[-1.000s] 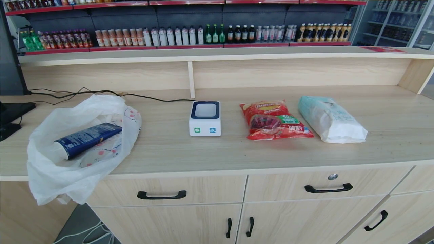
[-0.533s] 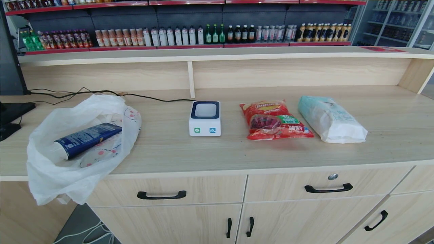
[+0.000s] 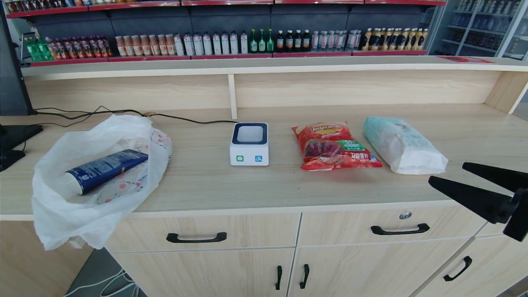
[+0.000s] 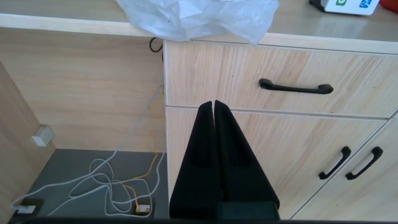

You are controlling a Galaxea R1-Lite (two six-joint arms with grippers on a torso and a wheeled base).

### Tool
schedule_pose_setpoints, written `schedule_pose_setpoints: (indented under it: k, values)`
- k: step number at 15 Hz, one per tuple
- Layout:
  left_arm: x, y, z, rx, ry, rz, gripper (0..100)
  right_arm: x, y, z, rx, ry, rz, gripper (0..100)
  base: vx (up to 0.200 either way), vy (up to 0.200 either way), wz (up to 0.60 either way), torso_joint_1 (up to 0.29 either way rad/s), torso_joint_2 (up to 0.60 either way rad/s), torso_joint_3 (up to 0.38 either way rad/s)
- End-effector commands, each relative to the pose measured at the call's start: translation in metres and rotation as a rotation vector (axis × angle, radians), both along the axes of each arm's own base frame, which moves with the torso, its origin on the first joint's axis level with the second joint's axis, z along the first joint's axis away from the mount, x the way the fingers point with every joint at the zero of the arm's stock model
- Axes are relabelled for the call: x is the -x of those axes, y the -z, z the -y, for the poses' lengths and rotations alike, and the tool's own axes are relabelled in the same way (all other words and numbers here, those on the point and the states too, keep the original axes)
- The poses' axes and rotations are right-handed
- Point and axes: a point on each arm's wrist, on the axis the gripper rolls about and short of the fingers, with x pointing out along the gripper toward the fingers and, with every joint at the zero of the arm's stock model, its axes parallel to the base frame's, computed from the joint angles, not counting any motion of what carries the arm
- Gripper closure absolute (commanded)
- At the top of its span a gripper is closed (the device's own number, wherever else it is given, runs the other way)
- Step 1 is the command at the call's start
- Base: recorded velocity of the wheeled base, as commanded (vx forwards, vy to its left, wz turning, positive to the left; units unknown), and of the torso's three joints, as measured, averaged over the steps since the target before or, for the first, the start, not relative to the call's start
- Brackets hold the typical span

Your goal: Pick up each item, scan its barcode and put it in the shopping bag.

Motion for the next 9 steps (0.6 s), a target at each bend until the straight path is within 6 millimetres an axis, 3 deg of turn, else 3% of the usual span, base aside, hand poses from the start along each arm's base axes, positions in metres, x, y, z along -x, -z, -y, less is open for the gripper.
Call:
schedule_pose_setpoints:
  k: [1, 5, 9]
  values:
    - [0.000, 0.000, 0.000, 0.001, -0.001, 0.001, 100, -0.033, 0.004, -0.012, -0.007, -0.014, -0.065, 0, 0.000, 0.000, 0.00, 0.000, 0.00, 0.000]
    - [0.000, 0.000, 0.000, 0.001, -0.003, 0.001, 100, -0.067, 0.008, -0.025, -0.042, -0.008, -0.134, 0, 0.000, 0.000, 0.00, 0.000, 0.00, 0.000]
    - [0.000, 0.000, 0.000, 0.001, -0.003, 0.001, 100, -0.107, -0.006, -0.037, -0.050, 0.025, -0.093, 0, 0.000, 0.000, 0.00, 0.000, 0.00, 0.000]
